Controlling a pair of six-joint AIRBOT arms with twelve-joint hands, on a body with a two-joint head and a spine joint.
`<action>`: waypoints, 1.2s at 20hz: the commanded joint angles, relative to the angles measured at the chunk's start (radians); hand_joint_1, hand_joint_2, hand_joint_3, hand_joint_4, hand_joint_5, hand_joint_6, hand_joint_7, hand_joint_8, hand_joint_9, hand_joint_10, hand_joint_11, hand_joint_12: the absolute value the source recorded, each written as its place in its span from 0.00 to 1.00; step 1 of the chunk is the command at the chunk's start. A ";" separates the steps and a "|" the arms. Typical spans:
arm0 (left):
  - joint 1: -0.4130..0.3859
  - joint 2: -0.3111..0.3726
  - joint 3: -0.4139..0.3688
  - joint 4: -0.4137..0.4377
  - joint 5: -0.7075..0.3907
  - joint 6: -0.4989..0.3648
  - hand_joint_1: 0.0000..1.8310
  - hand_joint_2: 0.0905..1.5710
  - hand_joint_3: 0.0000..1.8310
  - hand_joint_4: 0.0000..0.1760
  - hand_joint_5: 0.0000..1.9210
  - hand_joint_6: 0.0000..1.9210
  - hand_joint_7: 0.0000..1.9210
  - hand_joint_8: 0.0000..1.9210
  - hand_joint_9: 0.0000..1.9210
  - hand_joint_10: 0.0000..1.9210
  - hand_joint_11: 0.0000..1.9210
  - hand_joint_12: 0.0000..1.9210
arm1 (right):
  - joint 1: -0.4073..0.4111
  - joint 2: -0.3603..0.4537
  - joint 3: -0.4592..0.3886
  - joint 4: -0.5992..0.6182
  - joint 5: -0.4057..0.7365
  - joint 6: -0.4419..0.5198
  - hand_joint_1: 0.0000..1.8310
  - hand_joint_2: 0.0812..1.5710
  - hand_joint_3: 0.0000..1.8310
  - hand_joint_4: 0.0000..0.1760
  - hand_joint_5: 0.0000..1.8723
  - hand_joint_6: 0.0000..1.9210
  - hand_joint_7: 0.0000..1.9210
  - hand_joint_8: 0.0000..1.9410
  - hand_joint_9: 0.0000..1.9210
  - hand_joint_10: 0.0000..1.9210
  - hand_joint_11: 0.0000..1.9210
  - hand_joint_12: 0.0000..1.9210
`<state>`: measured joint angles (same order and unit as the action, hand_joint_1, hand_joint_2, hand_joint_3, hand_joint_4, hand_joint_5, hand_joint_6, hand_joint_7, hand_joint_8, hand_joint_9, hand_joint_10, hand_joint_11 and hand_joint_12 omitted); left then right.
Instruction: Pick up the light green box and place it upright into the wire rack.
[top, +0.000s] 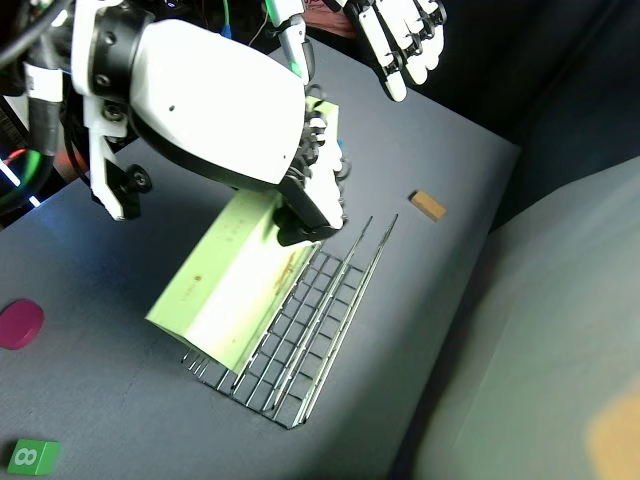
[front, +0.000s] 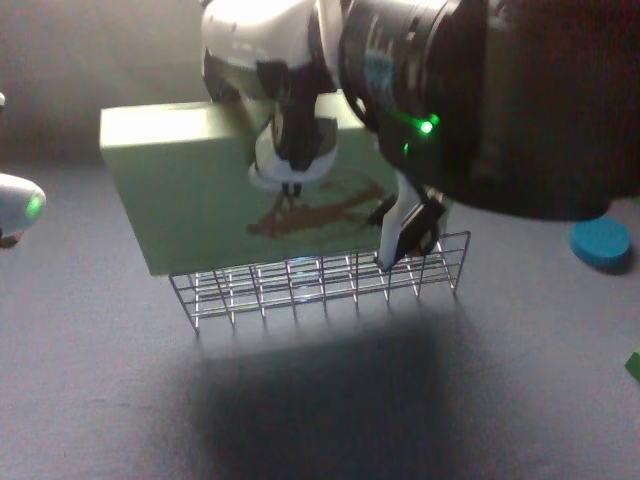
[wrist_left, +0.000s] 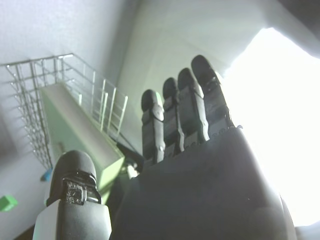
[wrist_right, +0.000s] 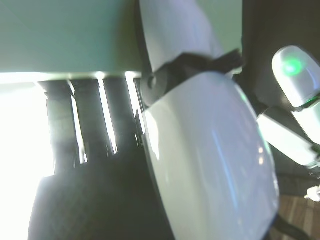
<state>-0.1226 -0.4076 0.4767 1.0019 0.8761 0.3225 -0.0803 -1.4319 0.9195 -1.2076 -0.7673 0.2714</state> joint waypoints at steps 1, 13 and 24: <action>-0.015 0.000 -0.003 0.076 -0.041 0.003 0.06 0.75 0.00 0.20 0.15 0.00 0.11 0.00 0.09 0.00 0.00 0.28 | 0.005 -0.005 0.007 -0.082 0.027 0.008 0.74 0.75 0.00 0.00 0.37 0.62 0.47 0.62 0.38 0.80 0.34 0.82; -0.017 0.000 -0.005 0.069 -0.047 0.002 0.06 0.75 0.00 0.20 0.16 0.00 0.11 0.00 0.09 0.00 0.00 0.30 | -0.081 -0.049 0.088 -0.094 0.030 0.041 0.74 0.76 0.00 0.00 0.36 0.62 0.46 0.62 0.38 0.80 0.35 0.81; 0.001 -0.061 -0.014 0.060 -0.068 0.000 0.06 0.75 0.00 0.20 0.16 0.00 0.11 0.00 0.09 0.00 0.00 0.33 | -0.102 -0.053 0.082 -0.113 0.030 0.021 0.73 0.77 0.00 0.00 0.32 0.68 0.45 0.64 0.37 0.80 0.30 0.78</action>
<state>-0.1108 -0.4725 0.4633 0.9916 0.8585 0.3202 -0.1932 -1.4845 1.0046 -1.2461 -0.7567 0.2924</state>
